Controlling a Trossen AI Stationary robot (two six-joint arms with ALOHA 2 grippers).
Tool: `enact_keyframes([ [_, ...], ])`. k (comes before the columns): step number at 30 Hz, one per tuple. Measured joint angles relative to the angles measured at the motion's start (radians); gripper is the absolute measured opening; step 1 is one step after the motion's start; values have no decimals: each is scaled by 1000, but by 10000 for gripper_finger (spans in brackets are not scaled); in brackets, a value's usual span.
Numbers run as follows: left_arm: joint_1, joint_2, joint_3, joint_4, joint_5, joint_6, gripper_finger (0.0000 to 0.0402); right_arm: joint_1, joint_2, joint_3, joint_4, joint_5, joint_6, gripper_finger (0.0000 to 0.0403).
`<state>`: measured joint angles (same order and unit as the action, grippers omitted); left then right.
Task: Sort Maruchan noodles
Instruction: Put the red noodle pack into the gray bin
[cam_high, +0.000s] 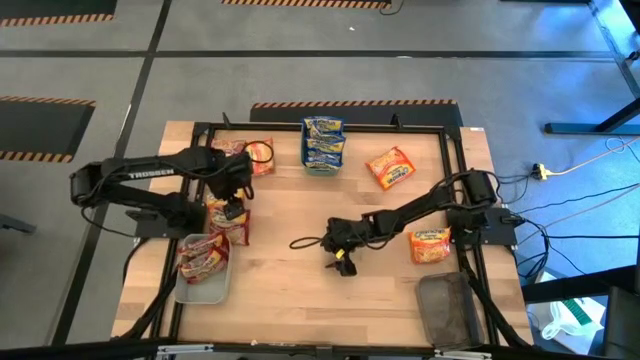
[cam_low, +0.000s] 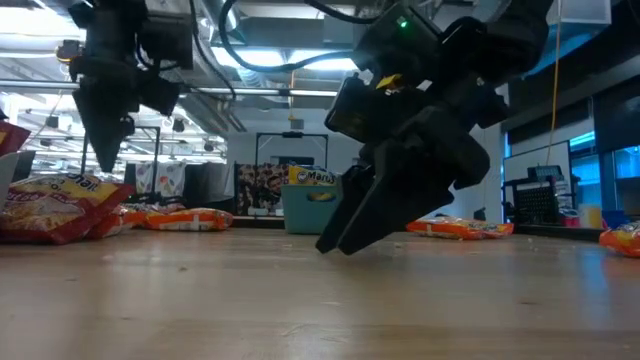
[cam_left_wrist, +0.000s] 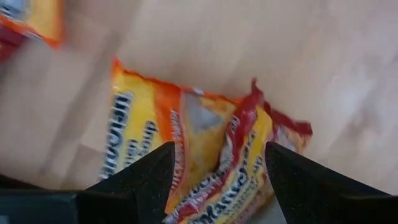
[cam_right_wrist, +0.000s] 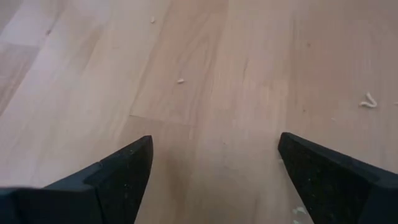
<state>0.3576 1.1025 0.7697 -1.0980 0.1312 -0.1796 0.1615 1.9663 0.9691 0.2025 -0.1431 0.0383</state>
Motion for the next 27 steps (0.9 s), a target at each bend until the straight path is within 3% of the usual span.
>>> enact_keyframes([
  [7,2,108,-28,15,34,43,243,-12,0,-3,14,-33,-24,351],
  [12,1,181,-28,4,149,59,243,-12,0,-3,14,-33,-21,351],
  [19,9,251,-28,-41,142,88,241,-11,0,-3,14,-33,-19,351],
  [27,8,262,-28,-26,165,89,181,-11,1,-3,24,-33,-17,351],
])
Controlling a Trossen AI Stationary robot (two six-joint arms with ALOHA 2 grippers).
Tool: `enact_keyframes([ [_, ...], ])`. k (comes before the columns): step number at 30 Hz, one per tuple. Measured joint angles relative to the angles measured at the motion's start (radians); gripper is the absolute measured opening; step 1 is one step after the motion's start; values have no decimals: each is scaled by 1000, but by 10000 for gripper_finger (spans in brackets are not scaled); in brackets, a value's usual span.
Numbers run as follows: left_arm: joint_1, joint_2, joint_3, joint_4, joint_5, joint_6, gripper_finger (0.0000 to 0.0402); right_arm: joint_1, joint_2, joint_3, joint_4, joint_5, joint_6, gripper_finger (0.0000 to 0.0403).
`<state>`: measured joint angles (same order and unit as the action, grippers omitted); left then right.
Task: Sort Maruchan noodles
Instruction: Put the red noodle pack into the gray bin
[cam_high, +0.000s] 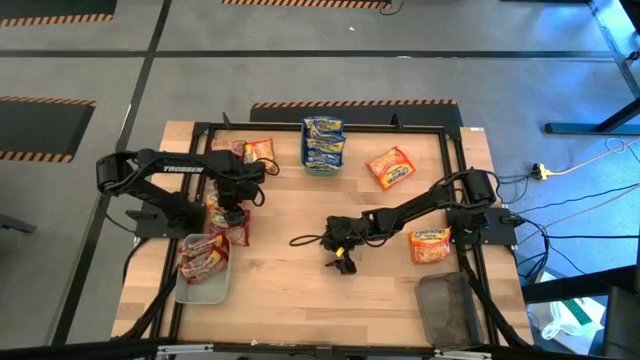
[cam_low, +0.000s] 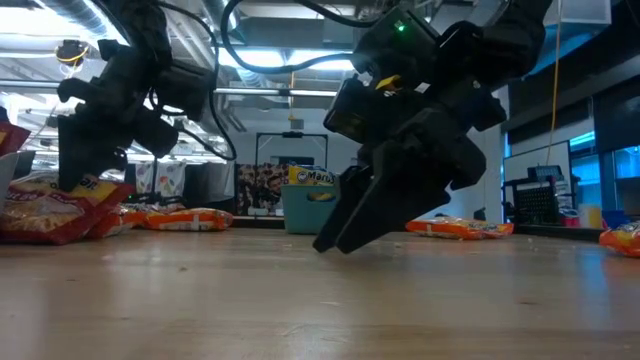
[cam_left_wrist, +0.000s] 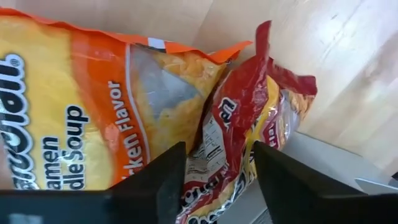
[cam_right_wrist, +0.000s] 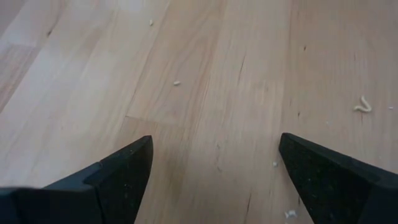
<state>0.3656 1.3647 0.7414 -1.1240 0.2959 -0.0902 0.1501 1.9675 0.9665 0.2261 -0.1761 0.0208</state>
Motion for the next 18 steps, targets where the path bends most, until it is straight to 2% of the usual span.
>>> enact_keyframes([
  [6,0,0,0,0,40,10,114,0,1,0,7,0,0,351],
  [14,0,0,0,21,7,72,19,0,1,0,16,1,31,351],
  [18,0,0,0,26,-10,69,5,0,1,0,16,1,31,351],
])
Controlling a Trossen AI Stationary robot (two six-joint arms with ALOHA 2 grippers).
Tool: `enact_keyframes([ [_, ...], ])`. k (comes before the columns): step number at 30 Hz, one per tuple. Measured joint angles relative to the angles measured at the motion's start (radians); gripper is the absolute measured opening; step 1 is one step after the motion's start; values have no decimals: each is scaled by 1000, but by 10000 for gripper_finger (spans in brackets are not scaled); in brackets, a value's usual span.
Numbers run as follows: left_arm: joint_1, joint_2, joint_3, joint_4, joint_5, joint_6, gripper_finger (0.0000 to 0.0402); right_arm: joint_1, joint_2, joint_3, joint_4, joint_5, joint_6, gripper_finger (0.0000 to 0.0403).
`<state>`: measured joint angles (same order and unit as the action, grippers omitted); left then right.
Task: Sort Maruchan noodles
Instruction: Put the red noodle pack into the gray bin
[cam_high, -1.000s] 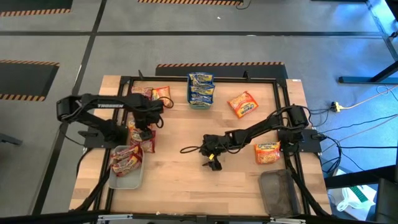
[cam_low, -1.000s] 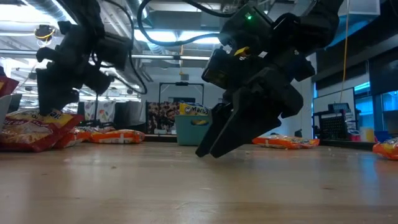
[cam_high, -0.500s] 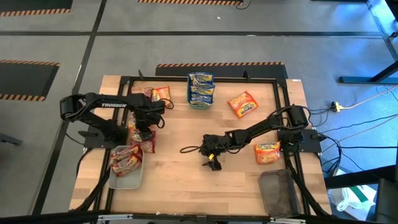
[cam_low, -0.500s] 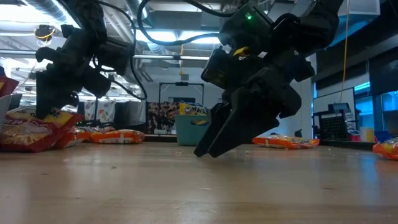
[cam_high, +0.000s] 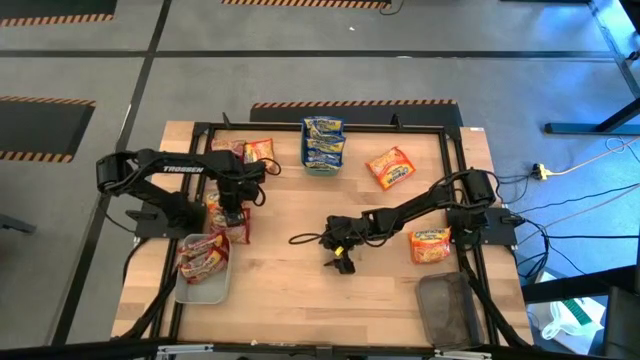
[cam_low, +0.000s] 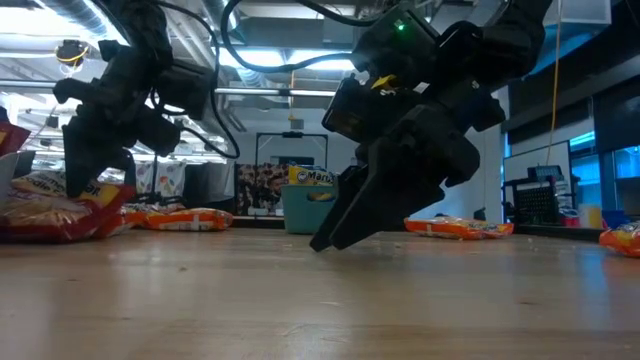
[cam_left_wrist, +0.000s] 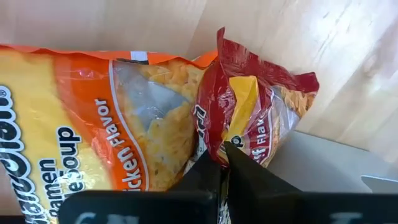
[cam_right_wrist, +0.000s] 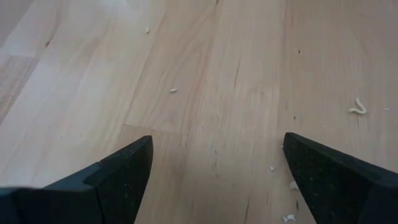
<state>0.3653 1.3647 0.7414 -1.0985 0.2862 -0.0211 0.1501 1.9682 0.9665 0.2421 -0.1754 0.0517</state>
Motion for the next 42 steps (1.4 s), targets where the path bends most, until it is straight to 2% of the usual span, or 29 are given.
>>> enact_keyframes([
  [7,-25,-1,30,-4,-69,-3,1,0,0,0,0,52,0,351],
  [22,-214,-3,354,-25,-158,-102,0,0,0,0,-5,55,-1,351],
  [36,-461,-3,534,-16,-308,-296,0,0,0,0,-4,55,7,351],
  [42,-593,-4,602,-61,-313,-434,0,0,0,0,-3,55,23,351],
])
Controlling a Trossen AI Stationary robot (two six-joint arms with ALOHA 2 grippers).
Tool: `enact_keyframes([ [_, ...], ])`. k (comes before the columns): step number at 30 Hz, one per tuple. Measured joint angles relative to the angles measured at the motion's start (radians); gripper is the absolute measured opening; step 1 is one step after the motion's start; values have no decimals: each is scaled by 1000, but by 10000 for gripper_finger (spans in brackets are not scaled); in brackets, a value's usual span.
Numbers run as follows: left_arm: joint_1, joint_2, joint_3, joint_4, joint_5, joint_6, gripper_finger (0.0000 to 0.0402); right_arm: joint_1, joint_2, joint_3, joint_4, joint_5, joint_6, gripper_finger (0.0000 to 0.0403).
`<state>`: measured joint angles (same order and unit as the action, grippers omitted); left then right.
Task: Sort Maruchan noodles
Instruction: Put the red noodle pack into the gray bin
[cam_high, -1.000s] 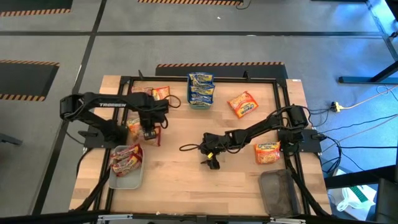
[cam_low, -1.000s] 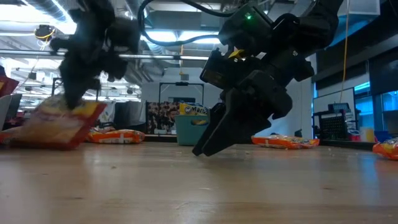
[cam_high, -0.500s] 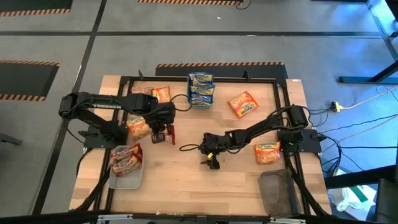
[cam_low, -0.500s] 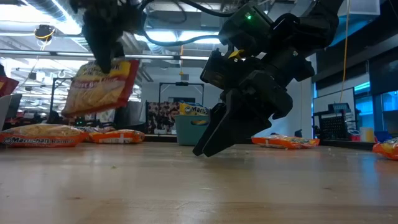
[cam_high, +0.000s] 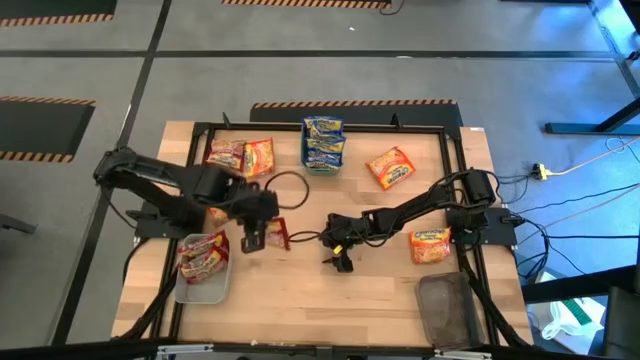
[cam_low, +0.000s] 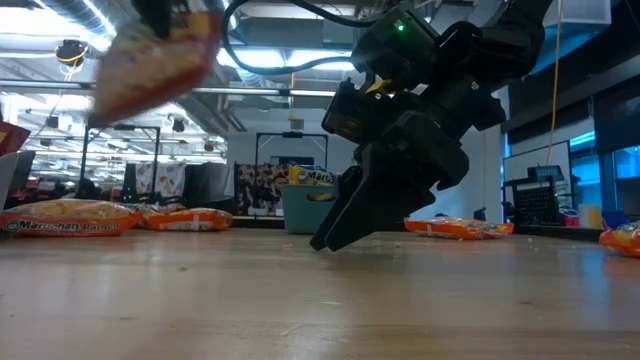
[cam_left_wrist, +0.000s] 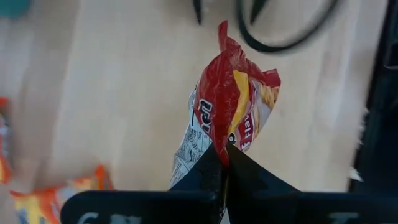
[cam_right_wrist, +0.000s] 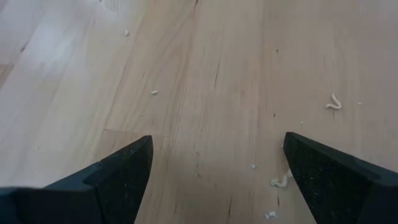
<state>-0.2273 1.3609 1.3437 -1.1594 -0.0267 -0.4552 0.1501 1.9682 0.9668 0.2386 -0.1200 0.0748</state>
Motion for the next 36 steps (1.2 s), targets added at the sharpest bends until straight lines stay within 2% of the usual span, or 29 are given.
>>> enact_keyframes([
  [15,-381,0,14,-162,-15,-623,0,0,0,0,0,0,7,351],
  [23,-593,0,14,-221,-103,-973,0,0,0,0,0,0,7,351],
  [28,-705,3,14,-260,-146,-1137,0,0,0,0,3,0,7,351],
  [32,-771,11,0,-291,-125,-1234,0,0,0,0,4,0,7,351],
  [36,-815,12,-57,-300,-58,-1341,0,0,0,0,4,0,7,351],
])
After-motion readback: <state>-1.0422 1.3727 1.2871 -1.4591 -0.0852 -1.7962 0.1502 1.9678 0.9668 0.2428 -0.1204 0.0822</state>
